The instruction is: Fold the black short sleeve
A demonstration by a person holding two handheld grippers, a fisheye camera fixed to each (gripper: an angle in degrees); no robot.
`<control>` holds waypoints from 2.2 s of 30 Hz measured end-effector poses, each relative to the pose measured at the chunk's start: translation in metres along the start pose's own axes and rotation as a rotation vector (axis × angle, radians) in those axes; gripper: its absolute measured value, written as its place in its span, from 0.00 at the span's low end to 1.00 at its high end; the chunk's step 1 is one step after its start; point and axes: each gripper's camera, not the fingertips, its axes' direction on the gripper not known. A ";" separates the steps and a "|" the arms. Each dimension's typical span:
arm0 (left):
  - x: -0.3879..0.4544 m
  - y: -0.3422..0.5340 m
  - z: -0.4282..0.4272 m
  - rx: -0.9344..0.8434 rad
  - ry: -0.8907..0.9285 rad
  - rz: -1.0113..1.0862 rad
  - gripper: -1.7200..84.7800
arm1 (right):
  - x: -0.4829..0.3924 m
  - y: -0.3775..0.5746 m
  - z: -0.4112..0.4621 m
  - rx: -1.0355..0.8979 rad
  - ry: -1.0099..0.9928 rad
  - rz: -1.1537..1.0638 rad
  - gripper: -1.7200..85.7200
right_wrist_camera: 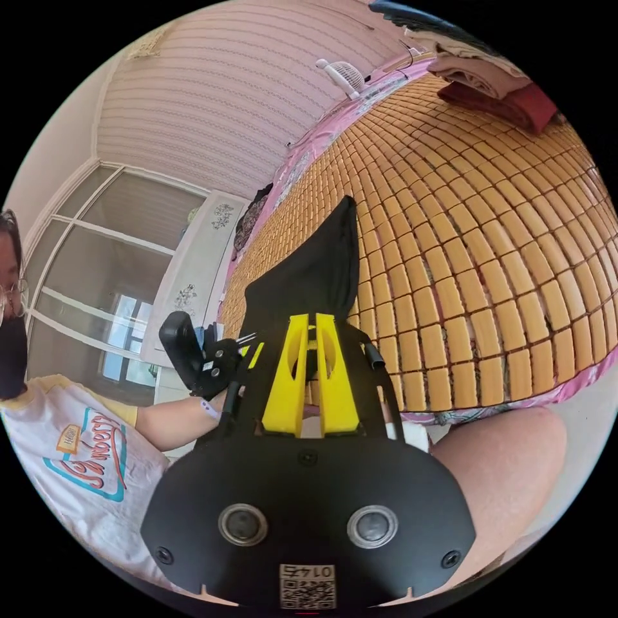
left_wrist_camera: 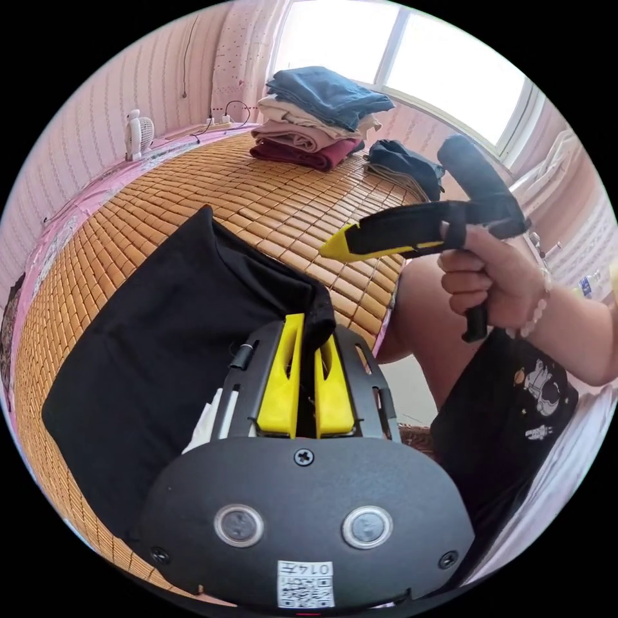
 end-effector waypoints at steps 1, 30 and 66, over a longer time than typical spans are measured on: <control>0.006 0.008 -0.005 -0.001 0.013 0.036 0.02 | 0.003 0.000 -0.001 0.011 0.026 0.012 0.09; -0.030 0.117 -0.198 0.508 0.082 -0.128 0.02 | -0.146 -0.079 -0.083 0.102 0.279 -0.244 0.03; -0.176 0.227 -0.232 0.199 -0.111 -0.706 0.06 | -0.356 -0.196 0.209 -0.382 0.730 -0.776 0.08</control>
